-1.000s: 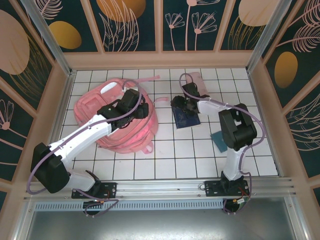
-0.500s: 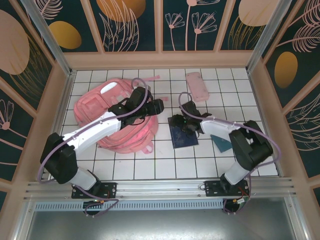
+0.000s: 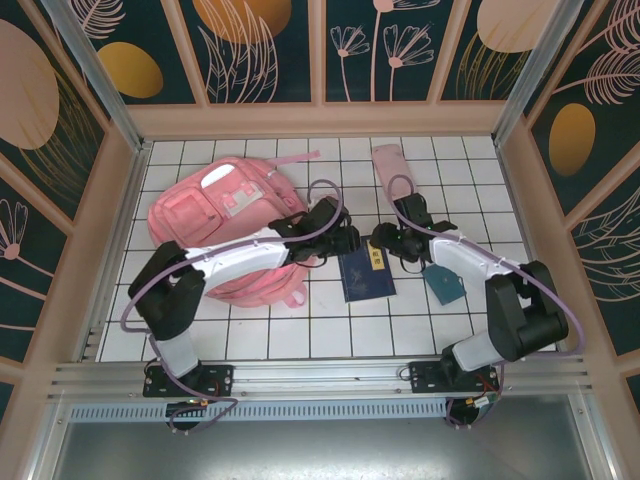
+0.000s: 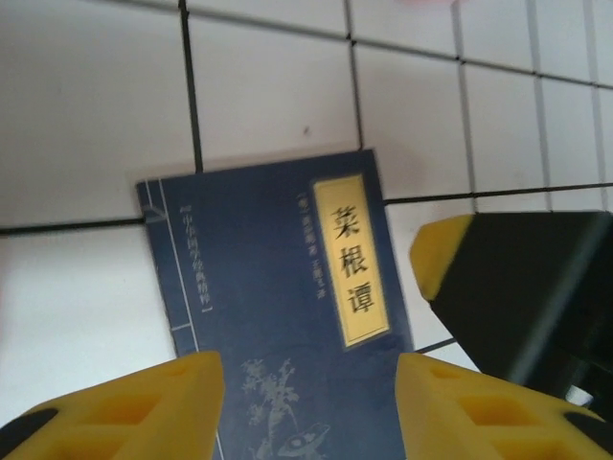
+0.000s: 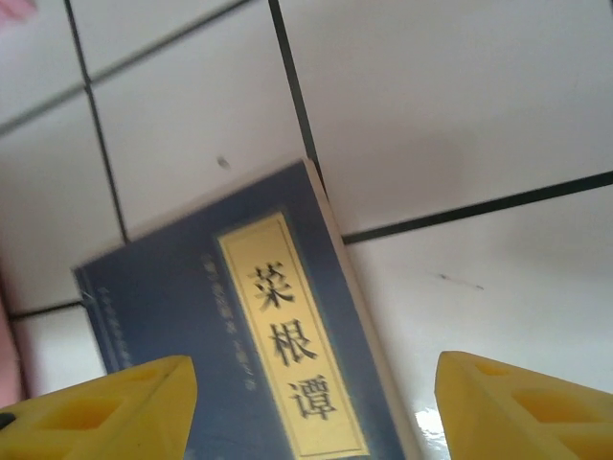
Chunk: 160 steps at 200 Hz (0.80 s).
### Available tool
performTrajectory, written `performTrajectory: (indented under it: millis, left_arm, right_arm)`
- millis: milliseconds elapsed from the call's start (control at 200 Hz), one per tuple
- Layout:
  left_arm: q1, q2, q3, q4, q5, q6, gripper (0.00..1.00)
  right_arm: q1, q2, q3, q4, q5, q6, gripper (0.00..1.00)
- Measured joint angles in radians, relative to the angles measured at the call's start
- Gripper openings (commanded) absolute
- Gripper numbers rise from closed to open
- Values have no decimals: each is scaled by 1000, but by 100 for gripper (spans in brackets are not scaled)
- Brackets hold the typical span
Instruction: Pack the student bag
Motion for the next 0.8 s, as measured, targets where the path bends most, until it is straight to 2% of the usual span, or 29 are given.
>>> performTrajectory:
  millis: [90, 230, 611, 801]
  left_arm:
    - [0, 41, -13, 6, 0, -18, 42]
    - [2, 90, -17, 10, 0, -26, 41]
    - [2, 172, -26, 28, 35, -29, 25]
    - [8, 196, -5, 24, 45, -21, 19]
  right_arm:
    - [0, 20, -14, -3, -20, -32, 62]
    - [0, 61, -24, -5, -47, -62, 53]
    - [14, 100, -29, -10, -68, -95, 45]
    - [55, 100, -13, -56, -16, -112, 39]
